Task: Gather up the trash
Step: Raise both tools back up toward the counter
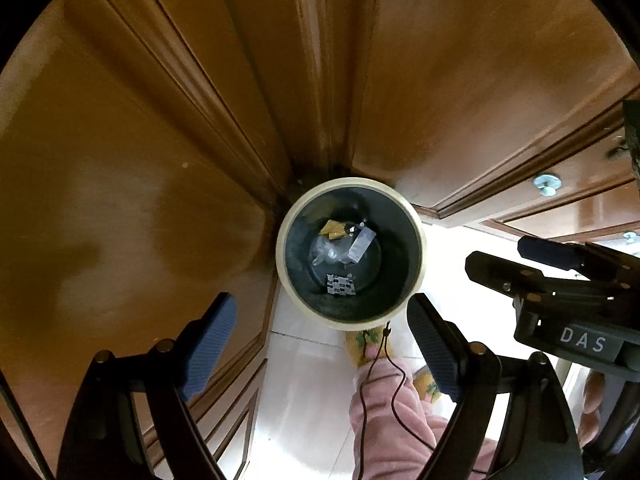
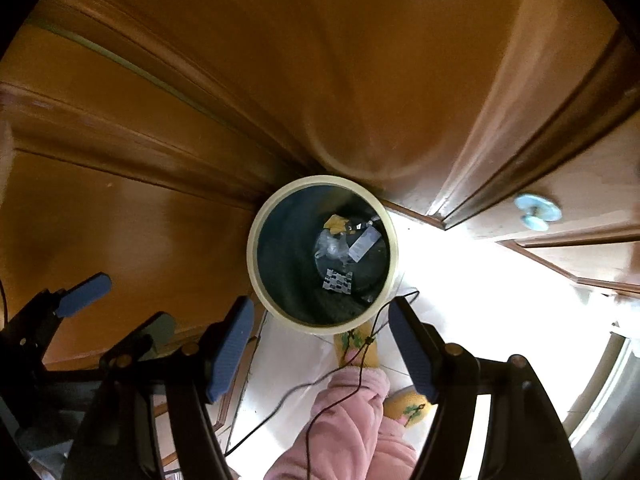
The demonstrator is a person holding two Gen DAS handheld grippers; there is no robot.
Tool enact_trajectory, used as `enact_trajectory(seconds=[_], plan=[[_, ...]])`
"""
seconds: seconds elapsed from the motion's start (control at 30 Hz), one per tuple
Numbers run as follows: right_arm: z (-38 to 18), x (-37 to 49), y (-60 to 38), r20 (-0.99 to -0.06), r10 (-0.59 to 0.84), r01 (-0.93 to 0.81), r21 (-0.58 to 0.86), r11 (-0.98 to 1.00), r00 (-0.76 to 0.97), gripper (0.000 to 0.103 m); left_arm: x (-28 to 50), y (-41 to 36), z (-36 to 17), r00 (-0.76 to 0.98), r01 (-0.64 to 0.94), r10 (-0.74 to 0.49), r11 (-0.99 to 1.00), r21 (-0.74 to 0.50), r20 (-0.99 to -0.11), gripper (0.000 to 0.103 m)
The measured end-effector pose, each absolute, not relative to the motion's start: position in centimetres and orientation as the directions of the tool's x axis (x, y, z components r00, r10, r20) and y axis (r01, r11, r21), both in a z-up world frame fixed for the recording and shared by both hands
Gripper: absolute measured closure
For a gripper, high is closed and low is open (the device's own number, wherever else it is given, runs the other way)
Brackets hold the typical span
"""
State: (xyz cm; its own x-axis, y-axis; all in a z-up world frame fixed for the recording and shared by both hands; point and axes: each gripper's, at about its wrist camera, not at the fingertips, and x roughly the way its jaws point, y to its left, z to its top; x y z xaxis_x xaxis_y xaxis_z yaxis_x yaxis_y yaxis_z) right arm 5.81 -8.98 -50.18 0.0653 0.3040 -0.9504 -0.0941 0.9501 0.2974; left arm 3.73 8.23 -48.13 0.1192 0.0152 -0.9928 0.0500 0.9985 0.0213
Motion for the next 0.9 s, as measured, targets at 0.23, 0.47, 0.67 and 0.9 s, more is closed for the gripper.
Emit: enact_trajectory(seconds=[0.23, 0.47, 0.67, 0.9], plan=[[-44.4, 4.5, -9.8, -0.951, 0.296, -0.092, 0.288, 0.953, 0.088, 0.033, 3.4, 8.4, -42.1, 0.143, 0.038, -0.005, 0.999, 0.000, -0.990, 0.017], [-37.6, 2.6, -10.9, -0.947, 0.295, -0.109, 0.282, 0.953, 0.128, 0.033, 2.6, 7.9, -34.7, 0.201, 0.058, 0.002, 0.998, 0.014, -0.979, 0.017], [-31.2, 1.0, -11.6, -0.939, 0.287, -0.128, 0.266, 0.955, 0.188, 0.033, 1.2, 7.2, -28.1, 0.262, 0.070, -0.013, 0.998, 0.006, -0.965, 0.017], [-23.5, -1.4, -13.0, -0.906, 0.297, -0.172, 0.255, 0.952, 0.302, 0.033, -0.8, 6.1, -22.3, 0.308, 0.043, -0.055, 0.998, -0.044, -0.950, 0.017]])
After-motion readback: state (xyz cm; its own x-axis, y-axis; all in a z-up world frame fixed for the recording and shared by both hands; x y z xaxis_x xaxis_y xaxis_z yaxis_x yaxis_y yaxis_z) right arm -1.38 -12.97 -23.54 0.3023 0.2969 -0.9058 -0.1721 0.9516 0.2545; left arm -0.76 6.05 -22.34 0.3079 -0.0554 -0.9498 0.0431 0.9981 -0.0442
